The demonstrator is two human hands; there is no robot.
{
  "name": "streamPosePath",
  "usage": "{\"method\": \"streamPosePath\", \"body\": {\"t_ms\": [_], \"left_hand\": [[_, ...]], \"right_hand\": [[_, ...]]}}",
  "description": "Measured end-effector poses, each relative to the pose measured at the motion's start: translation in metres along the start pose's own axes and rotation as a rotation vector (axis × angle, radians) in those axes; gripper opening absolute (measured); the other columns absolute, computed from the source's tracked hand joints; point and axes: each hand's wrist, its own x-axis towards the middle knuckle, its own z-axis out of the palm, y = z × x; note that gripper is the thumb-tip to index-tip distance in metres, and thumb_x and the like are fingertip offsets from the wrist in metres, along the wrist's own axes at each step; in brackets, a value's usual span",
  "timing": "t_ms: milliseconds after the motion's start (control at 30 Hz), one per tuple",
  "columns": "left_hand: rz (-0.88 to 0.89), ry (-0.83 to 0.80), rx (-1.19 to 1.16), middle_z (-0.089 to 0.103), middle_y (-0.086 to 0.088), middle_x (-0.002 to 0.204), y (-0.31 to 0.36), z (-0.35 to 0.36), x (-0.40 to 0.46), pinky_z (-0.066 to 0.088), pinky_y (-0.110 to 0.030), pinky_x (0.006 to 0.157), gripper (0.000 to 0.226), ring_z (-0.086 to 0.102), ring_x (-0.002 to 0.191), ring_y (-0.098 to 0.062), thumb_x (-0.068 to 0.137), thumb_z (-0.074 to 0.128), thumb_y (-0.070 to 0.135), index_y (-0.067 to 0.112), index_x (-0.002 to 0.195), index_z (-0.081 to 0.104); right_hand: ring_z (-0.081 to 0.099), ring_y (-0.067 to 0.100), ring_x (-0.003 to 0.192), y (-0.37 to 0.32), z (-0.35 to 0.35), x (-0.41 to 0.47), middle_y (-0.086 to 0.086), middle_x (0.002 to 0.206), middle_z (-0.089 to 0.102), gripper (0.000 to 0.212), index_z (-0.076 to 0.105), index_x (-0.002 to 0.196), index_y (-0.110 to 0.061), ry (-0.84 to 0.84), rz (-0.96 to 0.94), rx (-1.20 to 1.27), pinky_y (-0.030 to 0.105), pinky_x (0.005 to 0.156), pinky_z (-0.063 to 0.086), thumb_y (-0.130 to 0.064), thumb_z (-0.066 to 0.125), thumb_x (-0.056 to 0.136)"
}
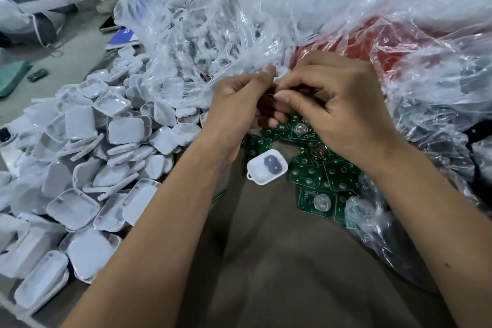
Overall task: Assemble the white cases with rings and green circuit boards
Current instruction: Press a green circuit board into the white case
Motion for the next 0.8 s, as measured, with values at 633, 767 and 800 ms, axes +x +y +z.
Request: {"method": "streamPosePath", "body": {"t_ms": [633, 767, 800], "left_hand": [[0.244, -0.006, 0.334, 0.067, -0.014, 0.068, -0.01, 0.002, 0.003, 0.054, -0.03, 0.059, 0.006, 0.066, 0.056, -0.02, 0.092, 0.07, -0.003, 0.001, 0.088, 0.071], [0.257, -0.018, 0.376, 0.064, -0.007, 0.063, -0.009, -0.002, 0.004, 0.051, -0.029, 0.057, 0.008, 0.062, 0.053, -0.017, 0.092, 0.071, 0.0, 0.006, 0.087, 0.071], [0.251, -0.025, 0.376, 0.064, -0.009, 0.063, -0.008, -0.003, 0.004, 0.05, -0.03, 0.057, 0.007, 0.061, 0.053, -0.016, 0.093, 0.071, 0.001, 0.005, 0.087, 0.071]], "right_hand": [[0.073, 0.011, 0.057, 0.012, -0.008, -0.005, 0.004, 0.075, 0.072, 0.014, 0.071, 0.096, -0.006, -0.132, 0.461, 0.206, 0.023, 0.047, 0.058, 0.007, 0.071, 0.092], [0.072, 0.012, 0.052, 0.01, -0.009, -0.004, 0.002, 0.07, 0.071, 0.016, 0.07, 0.093, -0.009, -0.146, 0.49, 0.217, 0.023, 0.049, 0.058, 0.007, 0.073, 0.091], [0.072, 0.013, 0.053, 0.01, -0.009, -0.004, 0.003, 0.07, 0.071, 0.016, 0.069, 0.092, -0.009, -0.148, 0.496, 0.215, 0.025, 0.05, 0.06, 0.007, 0.073, 0.091]]}}
